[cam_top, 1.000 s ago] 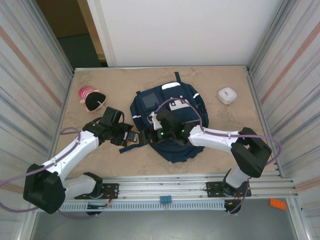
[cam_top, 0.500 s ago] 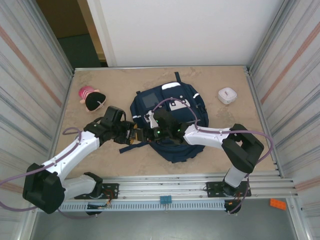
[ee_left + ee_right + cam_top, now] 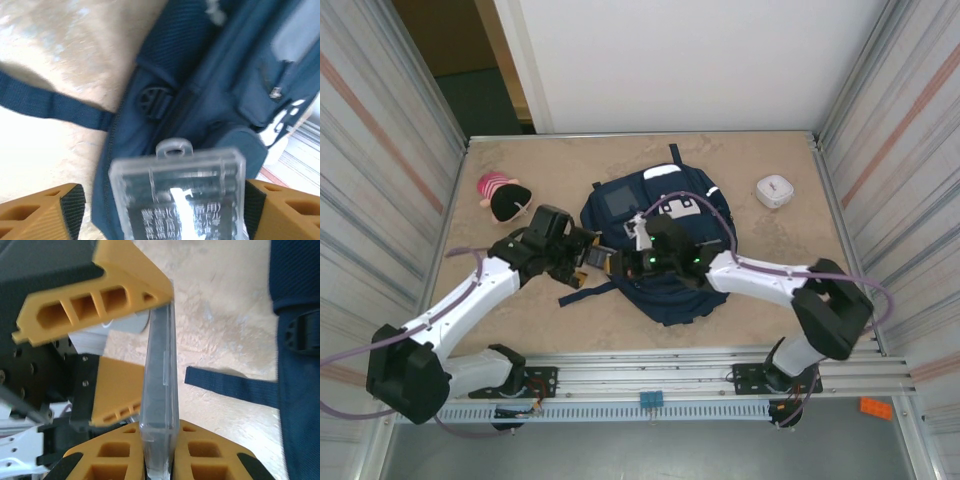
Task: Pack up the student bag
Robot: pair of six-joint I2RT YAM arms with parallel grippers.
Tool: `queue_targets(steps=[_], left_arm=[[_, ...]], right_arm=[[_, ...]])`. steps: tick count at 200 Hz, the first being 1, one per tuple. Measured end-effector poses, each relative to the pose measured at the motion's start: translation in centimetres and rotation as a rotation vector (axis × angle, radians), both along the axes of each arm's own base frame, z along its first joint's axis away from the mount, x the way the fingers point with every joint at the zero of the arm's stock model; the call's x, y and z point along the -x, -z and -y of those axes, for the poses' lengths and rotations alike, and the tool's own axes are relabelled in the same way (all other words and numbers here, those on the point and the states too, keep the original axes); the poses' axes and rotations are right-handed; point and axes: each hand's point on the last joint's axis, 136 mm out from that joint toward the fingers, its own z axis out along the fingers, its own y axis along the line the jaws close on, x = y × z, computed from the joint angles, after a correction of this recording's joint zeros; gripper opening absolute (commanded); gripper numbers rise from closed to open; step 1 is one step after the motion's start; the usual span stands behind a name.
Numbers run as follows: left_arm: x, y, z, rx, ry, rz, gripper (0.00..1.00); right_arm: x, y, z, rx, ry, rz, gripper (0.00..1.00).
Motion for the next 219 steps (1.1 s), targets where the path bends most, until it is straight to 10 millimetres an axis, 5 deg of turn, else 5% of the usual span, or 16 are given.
queue_targets(steps=[35,59,86,118,164,190,219], left_arm=[[-2.3,-4.3,0.8,-0.226,0.215,0.26,0.83],[-2.1,-5.2,2.8,-0.407,0.443,0.429,0.83],[-1.9,-5.7,6.5,-0.561,0.76,0.652,0.83],[-0.4,-5.9,12.2,-0.663,1.186,0.961,0.92],[1.3,-0.8,17.0,-0.778,1.611,1.126,0.98],[0.9,2.4,17.8,-0.802,1.716,1.11,0.99],[-0.3,3.8,18.8,-0.842,1.736,1.113,0.93]], right_arm=[[-3.2,-4.8,7.7,-0.071,0.162,0.056,0.08],[-4.4,-7.3,13.2,-0.085,0.249,0.086,0.08],[-4.8,-8.0,18.5,-0.086,0.333,0.054,0.08],[-5.6,-6.3,23.9,-0.083,0.433,-0.055,0.08],[-4.9,-5.0,27.5,-0.096,0.488,-0.143,0.07],[-4.3,-4.4,27.7,-0.097,0.486,-0.178,0.06],[-3.7,-4.0,27.5,-0.094,0.478,-0.187,0.05]])
